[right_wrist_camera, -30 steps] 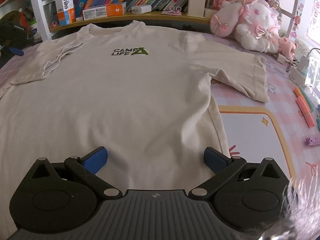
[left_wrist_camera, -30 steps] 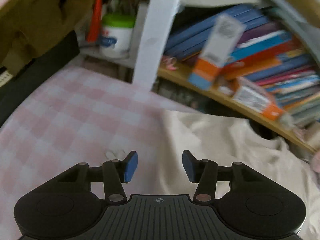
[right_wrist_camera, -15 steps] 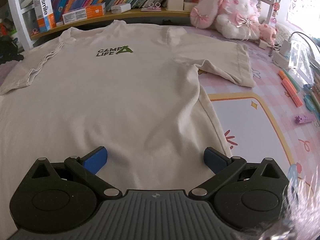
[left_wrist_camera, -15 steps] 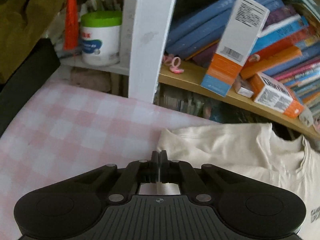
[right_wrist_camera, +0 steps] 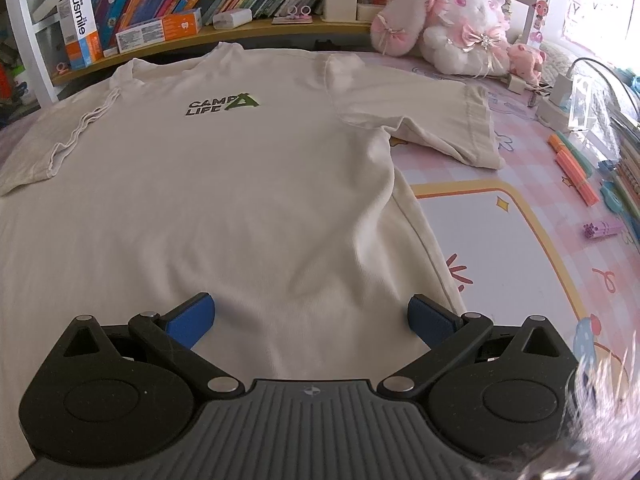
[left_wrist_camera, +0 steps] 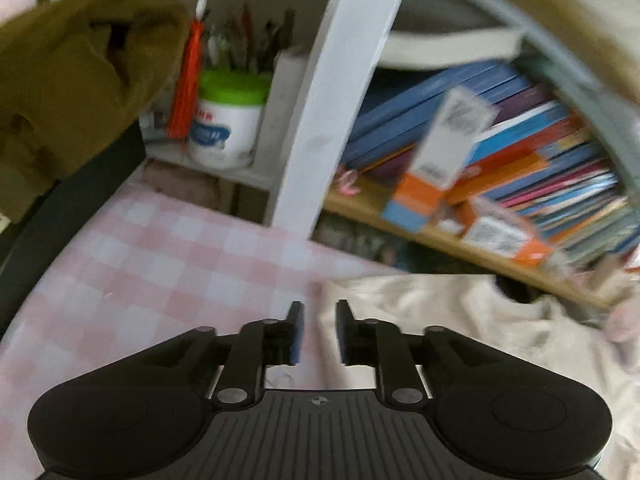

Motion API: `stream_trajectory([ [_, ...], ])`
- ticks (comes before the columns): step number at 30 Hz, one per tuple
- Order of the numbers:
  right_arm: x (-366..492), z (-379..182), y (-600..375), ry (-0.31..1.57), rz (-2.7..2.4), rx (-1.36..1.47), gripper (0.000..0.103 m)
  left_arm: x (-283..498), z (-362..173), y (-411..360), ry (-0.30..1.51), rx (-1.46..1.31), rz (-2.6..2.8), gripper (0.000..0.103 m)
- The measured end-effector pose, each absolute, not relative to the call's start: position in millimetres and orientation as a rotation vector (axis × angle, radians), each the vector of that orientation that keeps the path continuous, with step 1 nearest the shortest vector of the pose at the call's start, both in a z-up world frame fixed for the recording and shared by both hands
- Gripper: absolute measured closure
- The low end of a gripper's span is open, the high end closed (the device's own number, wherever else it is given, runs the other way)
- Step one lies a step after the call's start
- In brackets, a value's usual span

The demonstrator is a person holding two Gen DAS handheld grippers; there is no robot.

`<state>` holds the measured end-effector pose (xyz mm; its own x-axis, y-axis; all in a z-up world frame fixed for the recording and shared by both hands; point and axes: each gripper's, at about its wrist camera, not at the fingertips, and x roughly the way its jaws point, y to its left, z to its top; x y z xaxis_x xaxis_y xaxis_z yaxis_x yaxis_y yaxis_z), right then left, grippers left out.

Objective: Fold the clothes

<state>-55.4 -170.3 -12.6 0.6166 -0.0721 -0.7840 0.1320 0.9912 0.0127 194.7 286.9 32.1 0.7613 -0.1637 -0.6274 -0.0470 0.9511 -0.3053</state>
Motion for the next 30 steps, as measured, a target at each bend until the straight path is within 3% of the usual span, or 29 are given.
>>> stream_trajectory([
  [1,-56,-13,-170,0.897,-0.119,0.072,0.000,181,37,284,0.692,-0.311,-0.079,0.058],
  [4,-56,-13,-170,0.898,-0.129,0.077,0.000,140,43,275,0.675,-0.280,-0.115,0.042],
  [15,-71,-4,-163,0.894,-0.198,0.132,0.000,22,24,226,0.720,-0.076,-0.135,0.015],
  [24,-104,9,-156,0.850,-0.328,0.251,0.000,-22,18,211,0.762,-0.080,-0.071,0.012],
  [30,-119,22,-136,0.806,-0.319,0.185,0.000,-30,10,203,0.790,-0.074,-0.129,0.012],
])
